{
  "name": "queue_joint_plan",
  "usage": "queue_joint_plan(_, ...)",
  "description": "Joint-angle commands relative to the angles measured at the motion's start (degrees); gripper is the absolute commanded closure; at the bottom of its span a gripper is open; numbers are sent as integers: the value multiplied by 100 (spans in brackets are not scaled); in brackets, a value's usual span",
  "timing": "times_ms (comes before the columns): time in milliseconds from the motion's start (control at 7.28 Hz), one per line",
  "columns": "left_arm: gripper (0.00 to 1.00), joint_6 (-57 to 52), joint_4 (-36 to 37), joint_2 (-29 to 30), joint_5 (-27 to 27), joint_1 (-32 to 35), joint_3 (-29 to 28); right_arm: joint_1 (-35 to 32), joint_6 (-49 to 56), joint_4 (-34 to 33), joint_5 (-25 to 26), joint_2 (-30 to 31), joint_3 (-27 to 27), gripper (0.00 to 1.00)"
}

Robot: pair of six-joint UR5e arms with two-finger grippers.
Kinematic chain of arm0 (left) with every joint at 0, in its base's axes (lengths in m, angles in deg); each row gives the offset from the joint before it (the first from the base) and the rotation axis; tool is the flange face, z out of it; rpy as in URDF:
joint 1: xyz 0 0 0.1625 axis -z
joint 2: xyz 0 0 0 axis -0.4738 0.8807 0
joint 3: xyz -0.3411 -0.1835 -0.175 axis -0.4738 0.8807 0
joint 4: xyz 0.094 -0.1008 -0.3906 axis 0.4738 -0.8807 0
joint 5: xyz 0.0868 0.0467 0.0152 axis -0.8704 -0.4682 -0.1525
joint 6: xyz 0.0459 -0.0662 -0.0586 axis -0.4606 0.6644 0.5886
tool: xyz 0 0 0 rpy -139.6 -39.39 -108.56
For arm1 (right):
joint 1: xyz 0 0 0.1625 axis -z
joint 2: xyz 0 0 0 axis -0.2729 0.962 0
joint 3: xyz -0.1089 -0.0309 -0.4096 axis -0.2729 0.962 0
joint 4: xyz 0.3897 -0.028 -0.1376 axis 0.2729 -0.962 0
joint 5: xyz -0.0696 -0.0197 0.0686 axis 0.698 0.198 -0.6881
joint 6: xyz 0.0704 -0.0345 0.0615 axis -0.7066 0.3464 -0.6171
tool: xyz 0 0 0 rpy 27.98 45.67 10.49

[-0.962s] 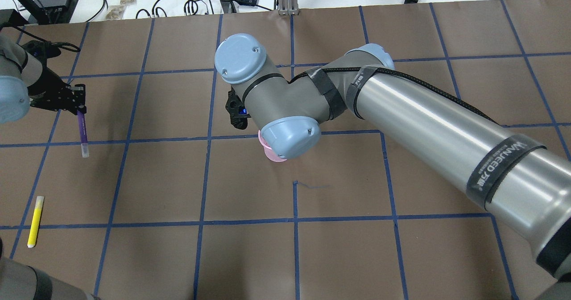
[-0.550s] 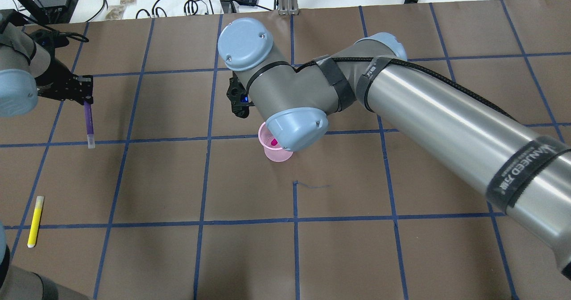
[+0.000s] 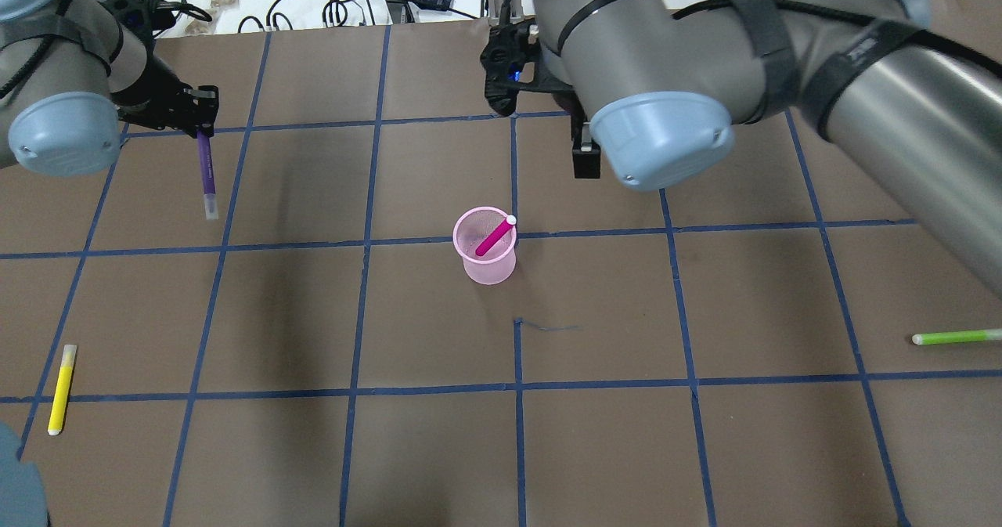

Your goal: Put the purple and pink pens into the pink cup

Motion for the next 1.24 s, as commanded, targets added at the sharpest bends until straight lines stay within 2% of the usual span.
queue_joint_plan(0,100,706,121,-269,-8,826,-5,822,-19,726,-435,704,-121,0)
queue_joint_plan(137,100,987,243,-367,-25,1213,39,877,-289,746,-576,864,-288,0)
queue_joint_plan(275,100,1243,653,-359,-69,1573,74,851,-1092,703,-577,996,-437,0)
queue_joint_plan(412,100,1506,1040,-202,-191,1838,92,834,-2379,702,-594,1032,-447,0)
queue_joint_plan(550,100,2057,1131,-192,-262,2093,92,834,-3428,702,-577,1024,-421,0)
queue_joint_plan(687,100,2593,1149,-192,-272,2461,101,834,-3891,711,-534,1015,-430,0)
queue_joint_plan(824,100,3617,1150,-157,-272,2752,162,834,-4513,685,-524,1024,-404,0)
queue_joint_plan(962,100,4010,1245,-104,-263,2859,258,851,-5737,745,-498,1024,-395,0)
queue_joint_plan(1099,100,4031,1342,-69,-272,2921,416,869,-6393,763,-550,1041,-403,0)
